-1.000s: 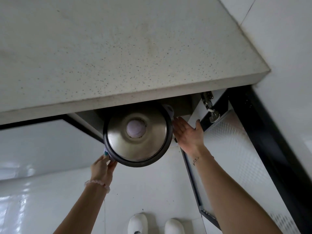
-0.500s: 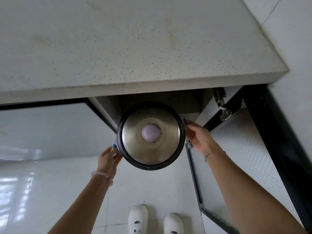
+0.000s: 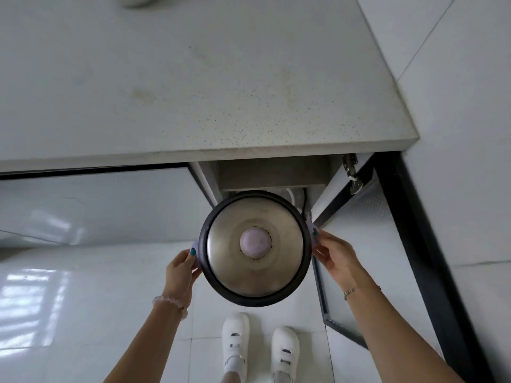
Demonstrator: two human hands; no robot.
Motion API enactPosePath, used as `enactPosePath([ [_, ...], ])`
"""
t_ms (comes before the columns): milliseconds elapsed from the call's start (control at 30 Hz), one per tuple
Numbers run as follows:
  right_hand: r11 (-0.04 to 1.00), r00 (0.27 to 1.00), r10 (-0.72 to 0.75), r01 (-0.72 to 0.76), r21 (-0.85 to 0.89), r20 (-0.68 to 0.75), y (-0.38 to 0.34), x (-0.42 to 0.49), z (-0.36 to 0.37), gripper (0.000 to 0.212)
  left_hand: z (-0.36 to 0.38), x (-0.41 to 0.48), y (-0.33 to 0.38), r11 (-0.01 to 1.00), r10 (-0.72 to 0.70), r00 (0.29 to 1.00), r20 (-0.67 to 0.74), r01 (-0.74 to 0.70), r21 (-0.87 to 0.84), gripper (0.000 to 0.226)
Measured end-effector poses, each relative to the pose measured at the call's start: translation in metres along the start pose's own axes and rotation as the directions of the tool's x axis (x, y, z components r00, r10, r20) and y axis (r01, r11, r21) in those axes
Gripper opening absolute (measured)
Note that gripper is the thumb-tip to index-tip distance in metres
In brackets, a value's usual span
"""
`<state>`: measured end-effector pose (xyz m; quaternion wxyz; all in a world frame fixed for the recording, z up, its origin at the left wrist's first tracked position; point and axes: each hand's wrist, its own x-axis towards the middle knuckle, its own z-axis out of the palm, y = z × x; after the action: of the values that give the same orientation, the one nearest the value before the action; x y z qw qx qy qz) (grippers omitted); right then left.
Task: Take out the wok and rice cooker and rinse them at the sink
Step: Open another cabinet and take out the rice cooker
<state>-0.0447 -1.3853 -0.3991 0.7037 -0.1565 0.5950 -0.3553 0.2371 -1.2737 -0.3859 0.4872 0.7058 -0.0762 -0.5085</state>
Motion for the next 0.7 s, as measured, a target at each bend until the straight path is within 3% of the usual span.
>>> enactPosePath([
  [200, 0.999, 0.999, -0.044, 0.044, -0.013, 0.000, -0.019, -0.074, 0.011, 0.022, -0.028, -0.076, 0.038, 0.999, 0.037, 0.999, -0.021, -0.037, 0.014, 0.025],
  [700, 0.982, 0.964, -0.117, 0.148, -0.115, 0.240, -0.094, -0.168, 0.088, 0.017, -0.075, -0.179, 0.156, 0.945, 0.279, 0.948, -0.154, -0.300, -0.130, 0.027],
])
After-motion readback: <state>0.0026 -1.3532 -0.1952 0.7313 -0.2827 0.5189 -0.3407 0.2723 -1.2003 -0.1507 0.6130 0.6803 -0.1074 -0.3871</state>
